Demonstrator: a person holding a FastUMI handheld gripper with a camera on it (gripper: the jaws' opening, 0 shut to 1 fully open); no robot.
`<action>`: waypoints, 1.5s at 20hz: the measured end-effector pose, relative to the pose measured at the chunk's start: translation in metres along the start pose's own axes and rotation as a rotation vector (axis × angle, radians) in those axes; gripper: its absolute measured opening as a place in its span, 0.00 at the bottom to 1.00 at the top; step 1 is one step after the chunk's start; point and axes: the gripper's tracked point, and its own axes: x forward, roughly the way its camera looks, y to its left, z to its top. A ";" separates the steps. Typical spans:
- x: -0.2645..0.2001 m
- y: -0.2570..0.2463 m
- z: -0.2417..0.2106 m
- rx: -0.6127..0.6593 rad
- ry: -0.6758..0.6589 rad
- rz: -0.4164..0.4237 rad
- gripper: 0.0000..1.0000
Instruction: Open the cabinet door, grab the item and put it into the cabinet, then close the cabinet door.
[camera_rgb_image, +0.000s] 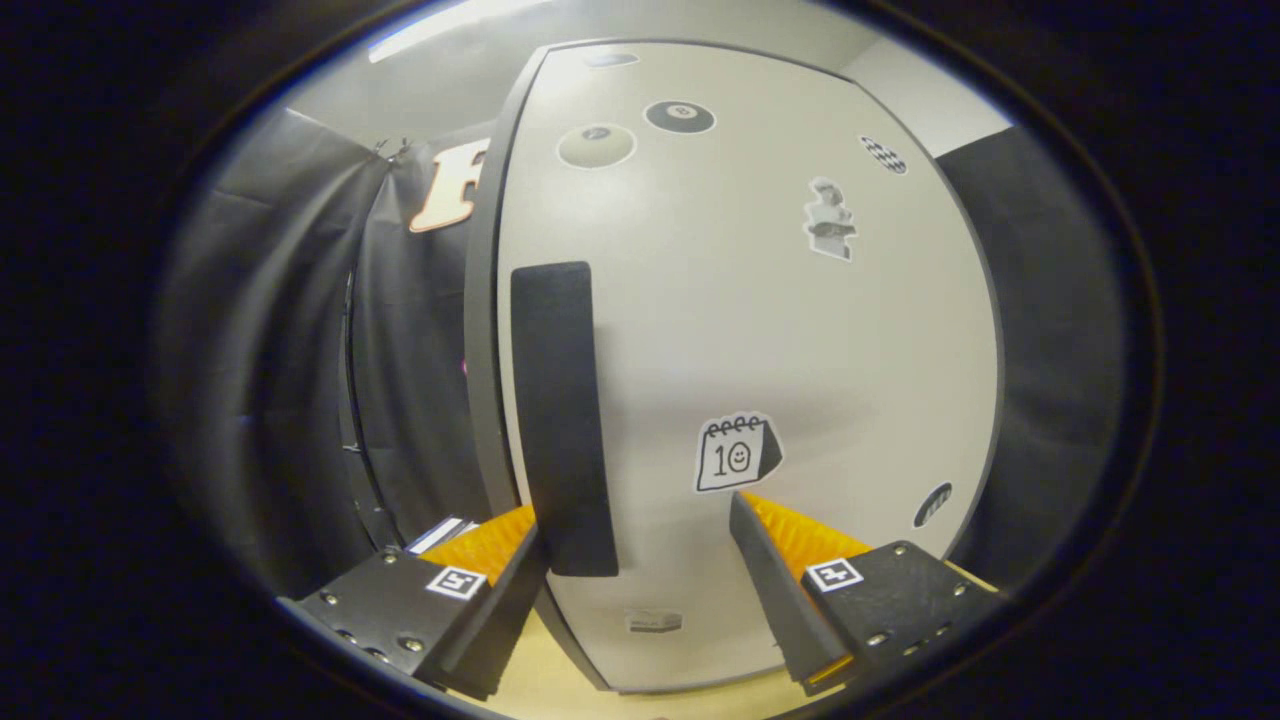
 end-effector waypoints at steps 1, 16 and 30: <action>-0.001 -0.001 0.000 -0.001 0.001 -0.001 1.00; -0.118 -0.035 0.034 -0.027 -0.010 -0.022 1.00; -0.251 -0.081 0.052 -0.052 -0.033 -0.138 1.00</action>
